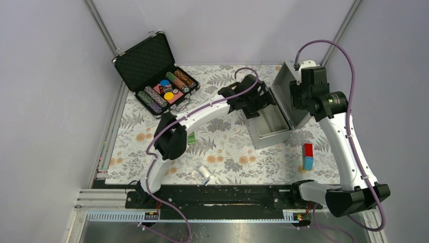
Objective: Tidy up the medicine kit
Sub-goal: Place the medicine box compartment inside the medicine box.
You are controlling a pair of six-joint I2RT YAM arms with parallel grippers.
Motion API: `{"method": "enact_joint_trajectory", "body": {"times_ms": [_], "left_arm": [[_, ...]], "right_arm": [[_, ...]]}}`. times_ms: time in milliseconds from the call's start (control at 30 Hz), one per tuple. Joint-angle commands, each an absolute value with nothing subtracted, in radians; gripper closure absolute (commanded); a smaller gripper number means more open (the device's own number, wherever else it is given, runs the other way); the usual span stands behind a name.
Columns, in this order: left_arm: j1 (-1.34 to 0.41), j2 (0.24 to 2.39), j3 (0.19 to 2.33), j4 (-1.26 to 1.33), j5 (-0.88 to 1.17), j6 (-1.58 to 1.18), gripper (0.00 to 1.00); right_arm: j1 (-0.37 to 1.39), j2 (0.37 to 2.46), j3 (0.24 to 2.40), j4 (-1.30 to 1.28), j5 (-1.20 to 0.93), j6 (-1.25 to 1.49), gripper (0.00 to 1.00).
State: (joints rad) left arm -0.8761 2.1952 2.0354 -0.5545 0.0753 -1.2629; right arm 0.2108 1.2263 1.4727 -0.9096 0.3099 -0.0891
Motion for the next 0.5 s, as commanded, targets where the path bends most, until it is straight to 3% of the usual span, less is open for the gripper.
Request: {"method": "enact_joint_trajectory", "body": {"times_ms": [0,133,267,467], "left_arm": [[-0.842,2.104,2.126,-0.369,0.105,-1.093,0.01],[-0.762,1.989,2.112,-0.367,0.111,-0.964,0.01],[-0.593,1.853,1.955,-0.314,0.159,-0.867,0.01],[-0.41,1.701,1.795,-0.379,0.184,-0.437,0.01]], "right_arm": [[0.207,1.242,1.511,-0.939,0.132,-0.141,0.47],[0.207,1.279,1.5,-0.962,-0.047,-0.151,0.46],[0.207,1.341,1.525,-0.973,-0.195,-0.137,0.46],[0.21,1.445,1.498,-0.923,-0.278,-0.103,0.51]]}}
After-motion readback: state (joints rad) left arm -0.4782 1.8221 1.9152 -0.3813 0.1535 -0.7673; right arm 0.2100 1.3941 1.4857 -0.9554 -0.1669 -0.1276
